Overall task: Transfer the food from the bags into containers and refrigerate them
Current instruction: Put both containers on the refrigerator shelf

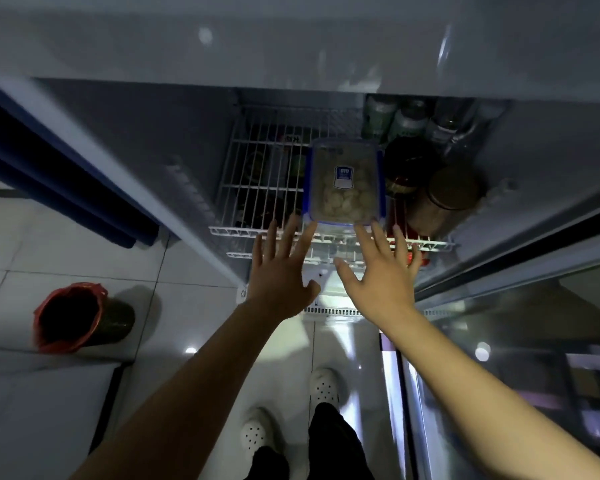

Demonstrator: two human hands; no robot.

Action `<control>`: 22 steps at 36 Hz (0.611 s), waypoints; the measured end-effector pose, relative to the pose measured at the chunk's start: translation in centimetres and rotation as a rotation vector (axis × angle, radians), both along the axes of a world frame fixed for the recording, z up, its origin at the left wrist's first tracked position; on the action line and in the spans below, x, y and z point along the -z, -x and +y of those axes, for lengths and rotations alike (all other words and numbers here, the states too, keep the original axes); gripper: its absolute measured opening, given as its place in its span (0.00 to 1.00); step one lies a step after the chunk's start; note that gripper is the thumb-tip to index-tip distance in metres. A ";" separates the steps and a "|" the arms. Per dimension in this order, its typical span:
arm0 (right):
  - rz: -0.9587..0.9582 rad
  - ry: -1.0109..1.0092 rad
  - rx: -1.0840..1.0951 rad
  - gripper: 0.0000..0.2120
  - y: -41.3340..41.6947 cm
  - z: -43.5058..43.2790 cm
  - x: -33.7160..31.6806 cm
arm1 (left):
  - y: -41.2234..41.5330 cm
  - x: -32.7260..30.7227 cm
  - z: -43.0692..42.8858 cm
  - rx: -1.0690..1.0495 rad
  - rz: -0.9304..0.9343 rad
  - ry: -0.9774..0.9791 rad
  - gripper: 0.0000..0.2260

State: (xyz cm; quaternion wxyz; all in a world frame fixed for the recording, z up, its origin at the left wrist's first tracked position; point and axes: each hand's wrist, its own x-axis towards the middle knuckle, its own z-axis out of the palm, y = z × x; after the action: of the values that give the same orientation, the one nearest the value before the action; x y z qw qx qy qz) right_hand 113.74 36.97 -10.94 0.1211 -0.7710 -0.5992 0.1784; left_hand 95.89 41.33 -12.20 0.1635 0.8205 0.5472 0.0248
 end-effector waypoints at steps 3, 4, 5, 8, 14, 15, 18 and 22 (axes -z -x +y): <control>0.068 -0.008 -0.057 0.33 2.0 -2.7 -2.1 | 2.7 -1.5 -3.7 -0.051 -0.009 -0.022 0.43; 0.085 -0.005 -0.074 0.34 2.9 -3.8 -2.8 | 3.7 -1.9 -5.0 -0.083 -0.017 -0.020 0.43; 0.100 0.002 -0.093 0.34 3.9 -4.8 -3.3 | 4.8 -2.3 -6.3 -0.115 -0.028 -0.013 0.43; 0.134 0.043 -0.151 0.36 7.3 -8.2 -4.5 | 8.5 -3.4 -10.9 -0.206 -0.057 0.006 0.41; 0.196 0.100 -0.294 0.33 16.3 -15.2 -5.9 | 17.3 -4.4 -21.4 -0.419 -0.160 0.000 0.38; 0.196 0.105 -0.331 0.33 18.0 -16.3 -6.2 | 18.9 -4.7 -23.2 -0.457 -0.172 0.005 0.38; 0.189 0.121 -0.428 0.32 23.5 -19.5 -7.6 | 23.9 -6.2 -28.9 -0.574 -0.196 0.031 0.38; 0.179 0.104 -0.572 0.33 31.0 -23.6 -9.1 | 30.8 -8.2 -36.0 -0.723 -0.196 -0.005 0.37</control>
State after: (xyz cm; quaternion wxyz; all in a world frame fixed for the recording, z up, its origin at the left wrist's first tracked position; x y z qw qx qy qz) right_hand 82.78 13.39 -1.88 0.0787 -0.5576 -0.7690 0.3026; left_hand 65.05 5.37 -4.00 0.1936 0.5683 0.7834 0.1609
